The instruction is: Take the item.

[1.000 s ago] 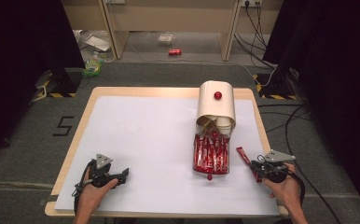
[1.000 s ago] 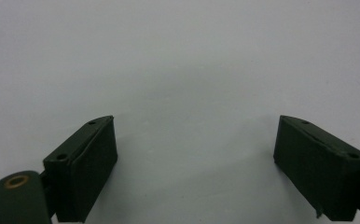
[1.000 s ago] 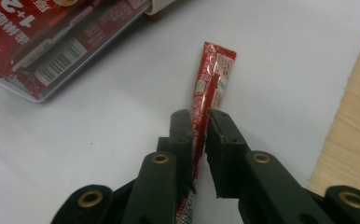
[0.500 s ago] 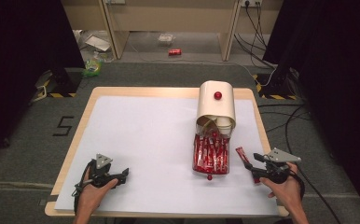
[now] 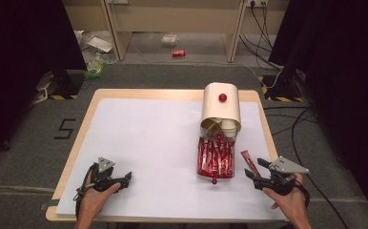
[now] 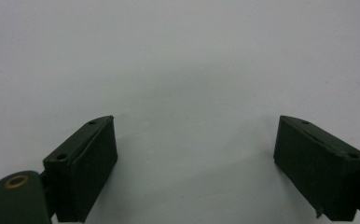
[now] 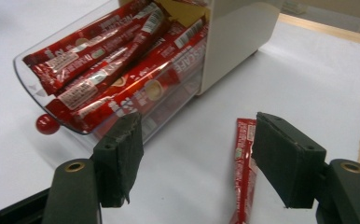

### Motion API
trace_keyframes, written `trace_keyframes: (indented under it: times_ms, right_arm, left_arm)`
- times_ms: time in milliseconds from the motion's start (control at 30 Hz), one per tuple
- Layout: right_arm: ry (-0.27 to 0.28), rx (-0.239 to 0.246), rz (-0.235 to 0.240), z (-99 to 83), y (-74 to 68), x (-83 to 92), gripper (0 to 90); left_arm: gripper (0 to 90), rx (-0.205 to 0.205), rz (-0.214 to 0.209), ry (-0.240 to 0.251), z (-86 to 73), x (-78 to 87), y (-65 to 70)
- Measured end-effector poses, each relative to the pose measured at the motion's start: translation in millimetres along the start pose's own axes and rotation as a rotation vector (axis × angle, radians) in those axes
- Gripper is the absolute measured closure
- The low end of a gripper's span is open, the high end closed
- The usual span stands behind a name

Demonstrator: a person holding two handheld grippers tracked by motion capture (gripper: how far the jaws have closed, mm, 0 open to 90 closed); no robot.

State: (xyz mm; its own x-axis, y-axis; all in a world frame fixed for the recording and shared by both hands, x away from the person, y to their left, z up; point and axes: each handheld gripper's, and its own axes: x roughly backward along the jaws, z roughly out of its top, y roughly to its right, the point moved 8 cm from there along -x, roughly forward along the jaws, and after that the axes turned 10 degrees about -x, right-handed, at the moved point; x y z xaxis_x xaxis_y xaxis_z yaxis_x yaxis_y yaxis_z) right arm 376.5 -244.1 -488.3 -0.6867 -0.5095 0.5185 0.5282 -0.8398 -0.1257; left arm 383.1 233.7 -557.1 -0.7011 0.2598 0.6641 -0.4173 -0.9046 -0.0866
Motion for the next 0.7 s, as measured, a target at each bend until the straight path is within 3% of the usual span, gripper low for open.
trace_keyframes:
  times_ms: [700]
  right_arm:
    - [0.012,0.019,0.054,-8.1,-25.3,8.8,31.3]
  left_arm:
    - [12.5,-0.001,0.001,-0.001,-0.1,0.1,0.0]
